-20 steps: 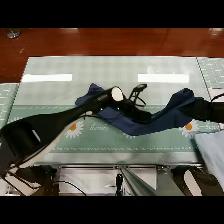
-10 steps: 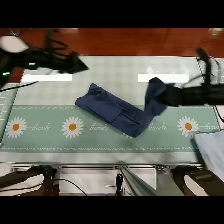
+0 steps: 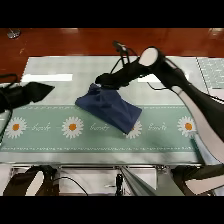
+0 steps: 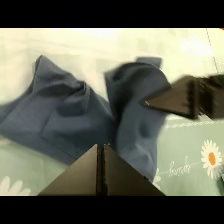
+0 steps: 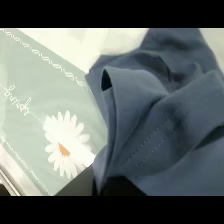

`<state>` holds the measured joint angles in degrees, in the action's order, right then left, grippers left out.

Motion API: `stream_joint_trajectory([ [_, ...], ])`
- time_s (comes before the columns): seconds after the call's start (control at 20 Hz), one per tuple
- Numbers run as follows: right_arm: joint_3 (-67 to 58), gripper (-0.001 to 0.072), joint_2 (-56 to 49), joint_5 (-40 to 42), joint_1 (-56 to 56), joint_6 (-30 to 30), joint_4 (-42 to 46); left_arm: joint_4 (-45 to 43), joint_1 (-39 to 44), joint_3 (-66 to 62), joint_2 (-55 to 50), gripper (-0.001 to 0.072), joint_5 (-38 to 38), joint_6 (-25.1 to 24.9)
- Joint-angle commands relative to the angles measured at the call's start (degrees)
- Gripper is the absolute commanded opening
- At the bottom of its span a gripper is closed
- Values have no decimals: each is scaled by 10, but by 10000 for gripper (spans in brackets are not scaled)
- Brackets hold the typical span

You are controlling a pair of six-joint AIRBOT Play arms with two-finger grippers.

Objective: Fold the shirts.

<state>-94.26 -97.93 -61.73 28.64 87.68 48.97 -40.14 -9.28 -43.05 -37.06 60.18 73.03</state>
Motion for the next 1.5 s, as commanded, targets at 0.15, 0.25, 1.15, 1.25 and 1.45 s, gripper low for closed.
stream_joint_trajectory([
  [0.15,-125,25,-143,8,22,19,-58,27,-7,126,67,19,-13,-2],
  [0.25,-125,620,-152,-4,21,9,-93,26,-7,129,63,19,-14,-2],
  [1.15,687,622,486,269,-136,224,23,26,-7,129,58,19,-33,-4],
  [1.25,700,622,449,292,-93,217,7,26,-7,129,56,19,-33,-4],
  [1.45,645,622,327,242,-81,125,-41,26,-7,129,56,19,-32,-4],
])
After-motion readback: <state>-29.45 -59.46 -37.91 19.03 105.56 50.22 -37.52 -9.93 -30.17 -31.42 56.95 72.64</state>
